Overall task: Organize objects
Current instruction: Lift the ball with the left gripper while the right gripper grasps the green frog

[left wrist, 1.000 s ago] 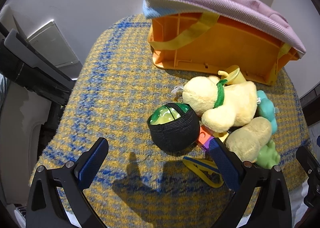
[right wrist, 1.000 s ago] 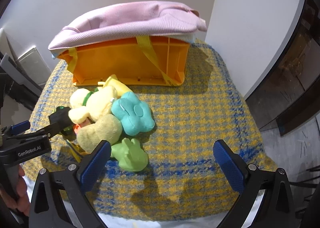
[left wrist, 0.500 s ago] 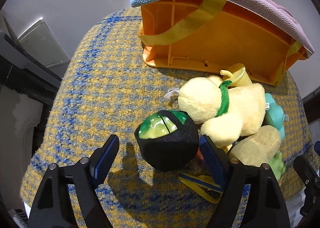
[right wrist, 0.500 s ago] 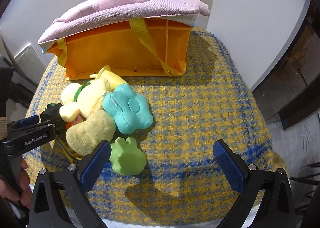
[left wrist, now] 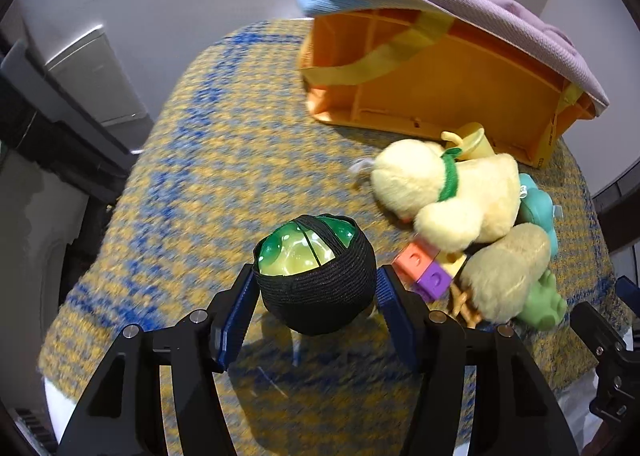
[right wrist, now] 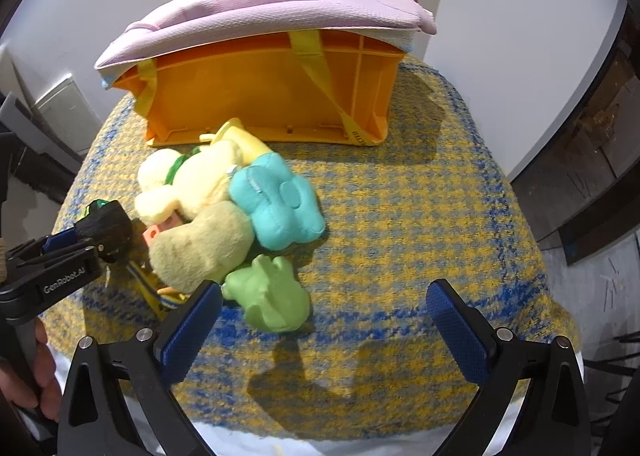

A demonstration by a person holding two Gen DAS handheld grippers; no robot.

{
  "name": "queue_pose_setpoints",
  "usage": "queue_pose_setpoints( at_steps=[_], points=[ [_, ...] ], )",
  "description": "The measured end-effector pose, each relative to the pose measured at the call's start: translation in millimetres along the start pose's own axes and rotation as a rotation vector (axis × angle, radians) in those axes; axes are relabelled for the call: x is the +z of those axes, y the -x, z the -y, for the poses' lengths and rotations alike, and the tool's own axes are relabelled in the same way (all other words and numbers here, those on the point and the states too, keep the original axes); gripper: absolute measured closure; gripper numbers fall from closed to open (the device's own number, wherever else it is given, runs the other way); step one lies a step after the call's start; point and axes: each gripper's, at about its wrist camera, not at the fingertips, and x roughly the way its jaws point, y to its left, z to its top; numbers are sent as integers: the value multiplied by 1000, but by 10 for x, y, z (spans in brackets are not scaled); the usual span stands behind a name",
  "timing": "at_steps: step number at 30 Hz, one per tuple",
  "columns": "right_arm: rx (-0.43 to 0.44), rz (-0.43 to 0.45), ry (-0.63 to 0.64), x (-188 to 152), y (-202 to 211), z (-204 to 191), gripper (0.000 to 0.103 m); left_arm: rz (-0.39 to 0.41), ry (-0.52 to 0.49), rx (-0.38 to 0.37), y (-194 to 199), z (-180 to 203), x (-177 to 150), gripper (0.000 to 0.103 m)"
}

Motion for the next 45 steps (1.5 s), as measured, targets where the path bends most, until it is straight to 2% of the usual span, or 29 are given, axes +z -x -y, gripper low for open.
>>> queue_pose_setpoints(
  at_steps=[6, 11, 21, 27, 31, 33, 37, 38, 45],
  points=[
    [16, 4, 46, -58, -19, -201, 0, 14, 47, 30, 167, -181, -189, 44],
    [-15, 4, 70, -100, -115, -288, 1, 20, 76, 43, 223, -231, -274, 44],
    [-3, -60, 64, -104, -435, -293, 13, 0, 76, 45, 147, -153, -294, 44],
    [6, -84, 89, -110, -579, -349, 14, 0, 70, 54, 117, -106, -280, 44],
    [27, -103, 81, -100, -661, -334, 25, 1, 71, 53, 103, -93, -249, 44],
    [40, -99, 82, -92, -657, -332, 33, 1, 75, 50, 103, -95, -235, 44],
    [48, -94, 91, -114, -620, -321, 40, 1, 76, 51, 106, -84, -229, 44],
    [51, -95, 87, -122, -611, -304, 50, 0, 77, 49, 109, -83, -234, 44],
    [78, -104, 55, -238, -499, -113, 51, -6, 83, 38, 133, -45, -264, 44]
  ],
)
